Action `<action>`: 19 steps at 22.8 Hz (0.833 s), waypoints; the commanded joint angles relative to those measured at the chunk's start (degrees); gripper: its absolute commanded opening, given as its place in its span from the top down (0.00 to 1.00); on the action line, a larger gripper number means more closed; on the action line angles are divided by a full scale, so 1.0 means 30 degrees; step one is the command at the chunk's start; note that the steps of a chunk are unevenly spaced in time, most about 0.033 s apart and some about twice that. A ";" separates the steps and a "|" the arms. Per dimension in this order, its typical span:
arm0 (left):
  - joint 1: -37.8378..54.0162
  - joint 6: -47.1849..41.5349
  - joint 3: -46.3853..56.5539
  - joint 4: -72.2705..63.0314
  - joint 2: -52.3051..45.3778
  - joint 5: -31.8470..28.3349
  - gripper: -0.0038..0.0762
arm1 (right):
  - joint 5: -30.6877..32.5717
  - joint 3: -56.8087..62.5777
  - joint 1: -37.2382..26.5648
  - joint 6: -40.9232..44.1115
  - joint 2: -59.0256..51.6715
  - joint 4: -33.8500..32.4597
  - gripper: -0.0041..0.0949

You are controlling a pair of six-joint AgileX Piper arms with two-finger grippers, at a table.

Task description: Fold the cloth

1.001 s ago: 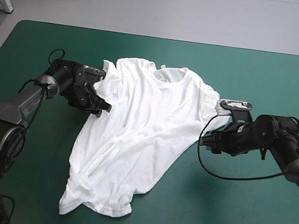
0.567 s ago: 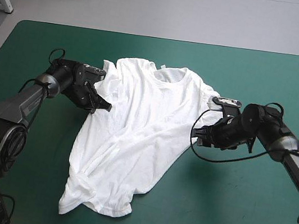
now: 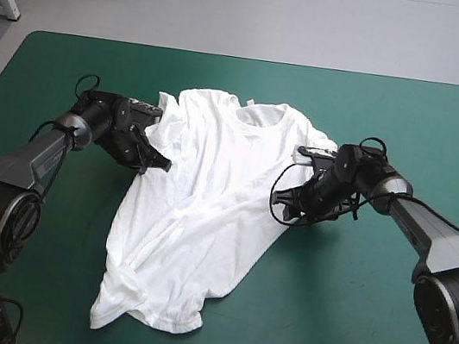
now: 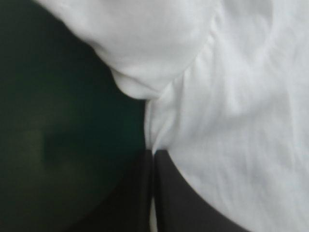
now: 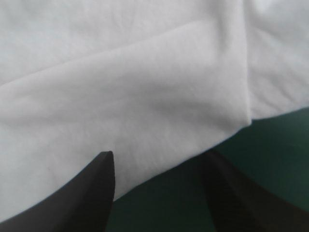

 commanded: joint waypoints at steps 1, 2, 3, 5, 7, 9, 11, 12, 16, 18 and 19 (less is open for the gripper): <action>-0.0174 0.0219 0.0173 -0.0641 0.0394 -0.0397 0.96 | -0.0268 -0.0371 0.0764 0.0219 0.0485 -0.0781 0.43; -0.0174 0.0588 0.0173 -0.0841 0.0394 -0.0397 0.96 | -0.0152 -0.0371 0.1217 0.0219 0.1022 -0.1309 0.42; -0.0174 0.0588 0.0173 -0.0858 0.0394 -0.0397 0.96 | -0.0158 -0.0371 0.1480 0.0219 0.1334 -0.1565 0.43; -0.0174 0.0588 0.0173 -0.0997 0.0394 -0.0362 0.96 | -0.0158 -0.0371 0.2103 0.1068 0.2279 -0.2438 0.43; -0.0174 0.0588 0.0126 -0.1108 0.0394 -0.0362 0.96 | -0.0146 -0.0371 0.2507 0.1258 0.3070 -0.2855 0.44; -0.0174 0.0588 0.0126 -0.1161 0.0394 -0.0362 0.96 | 0.0015 -0.0371 0.2517 0.1258 0.3563 -0.2791 0.53; -0.0174 0.0588 0.0126 -0.1155 0.0394 -0.0397 0.96 | -0.0101 -0.0332 0.2517 0.1005 0.3609 -0.2880 0.70; -0.0174 0.0588 0.0126 -0.1155 0.0394 -0.0442 0.96 | -0.0174 -0.0332 0.2517 0.0762 0.3609 -0.2838 0.78; -0.0174 0.0588 0.0079 -0.1267 0.0394 -0.0486 0.96 | -0.0626 -0.0332 0.2517 0.0473 0.3609 -0.2699 0.97; -0.0174 0.0619 0.0079 -0.1531 0.0394 -0.0486 0.96 | -0.0673 -0.0332 0.2517 0.0443 0.3609 -0.2659 0.97; -0.0174 0.0689 0.0010 -0.1625 0.0394 -0.0486 0.96 | -0.0673 -0.0367 0.2517 0.0443 0.3609 -0.2659 0.97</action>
